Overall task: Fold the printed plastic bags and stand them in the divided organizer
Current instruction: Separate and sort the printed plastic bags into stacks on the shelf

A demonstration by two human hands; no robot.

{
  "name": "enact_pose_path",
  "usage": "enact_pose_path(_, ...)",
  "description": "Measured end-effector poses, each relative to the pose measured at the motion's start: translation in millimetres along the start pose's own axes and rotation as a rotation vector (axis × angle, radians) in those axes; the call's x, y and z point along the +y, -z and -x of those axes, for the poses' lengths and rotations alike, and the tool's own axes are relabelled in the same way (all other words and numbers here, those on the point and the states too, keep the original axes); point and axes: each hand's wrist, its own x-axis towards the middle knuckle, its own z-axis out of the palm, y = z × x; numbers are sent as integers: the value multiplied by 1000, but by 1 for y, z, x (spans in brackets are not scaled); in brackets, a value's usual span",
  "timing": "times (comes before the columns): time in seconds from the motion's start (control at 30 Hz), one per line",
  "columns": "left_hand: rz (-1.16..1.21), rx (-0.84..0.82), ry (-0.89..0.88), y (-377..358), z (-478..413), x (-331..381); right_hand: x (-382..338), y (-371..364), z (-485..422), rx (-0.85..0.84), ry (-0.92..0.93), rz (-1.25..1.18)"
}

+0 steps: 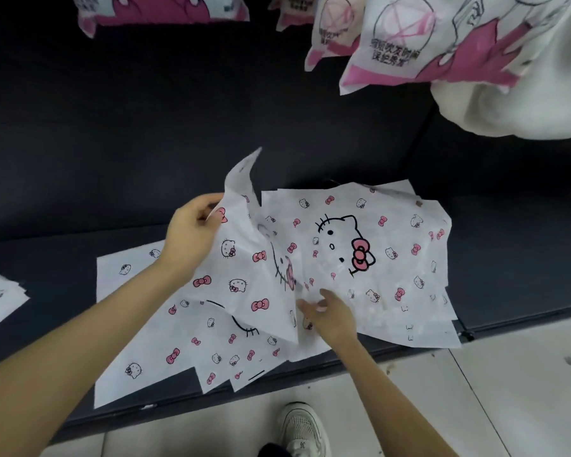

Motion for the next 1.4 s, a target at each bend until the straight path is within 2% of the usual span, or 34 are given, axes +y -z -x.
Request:
enact_pose_path(0.1, -14, 43, 36, 13, 0, -7, 2, -28, -13, 41, -79, -99)
enact_pose_path(0.2, -12, 46, 75, 26, 0, -15, 7, -43, -19, 178, -37, -42)
enact_pose_path(0.27, -9, 47, 91, 32, 1, -17, 5, -38, -19, 269, -5, -110)
enact_pose_path(0.4, 30, 67, 27, 31, -2, -14, -2, 17, -8, 478, 58, -334)
enact_pose_path(0.6, 200, 37, -12, -21, -8, -5, 6, 137, -10, 783, 105, -461)
enact_pose_path(0.73, 255, 24, 44, -75, -21, -12, 19, 186, -25, 894, 74, -347)
enact_pose_path(0.83, 185, 79, 196, -115, -30, -32, 40, 195, -45, 882, -9, -177)
enact_pose_path(0.97, 169, 158, 365, -153, -35, -59, 52, 170, -62, 882, -79, 245)
enact_pose_path(1.0, 171, 180, 389, -159, -37, -65, 51, 160, -63, 873, -64, 347)
enact_pose_path(1.07, 143, 189, 410, -167, -41, -75, 46, 135, -67, 818, 97, 450)
enact_pose_path(1.13, 103, 152, 410, -167, -42, -78, 43, 111, -72, 676, 227, 536)
enact_pose_path(1.2, 35, 81, 391, -157, -40, -80, 42, 90, -77, 492, 245, 634)
enact_pose_path(1.23, -40, 45, 355, -149, -37, -87, 41, 85, -78, 400, 211, 687)
enact_pose_path(1.3, -285, -31, 253, -123, -28, -107, 43, 79, -83, 354, 171, 749)
enact_pose_path(1.4, -674, -153, 171, -76, -4, -138, 39, 69, -75, 500, 225, 700)
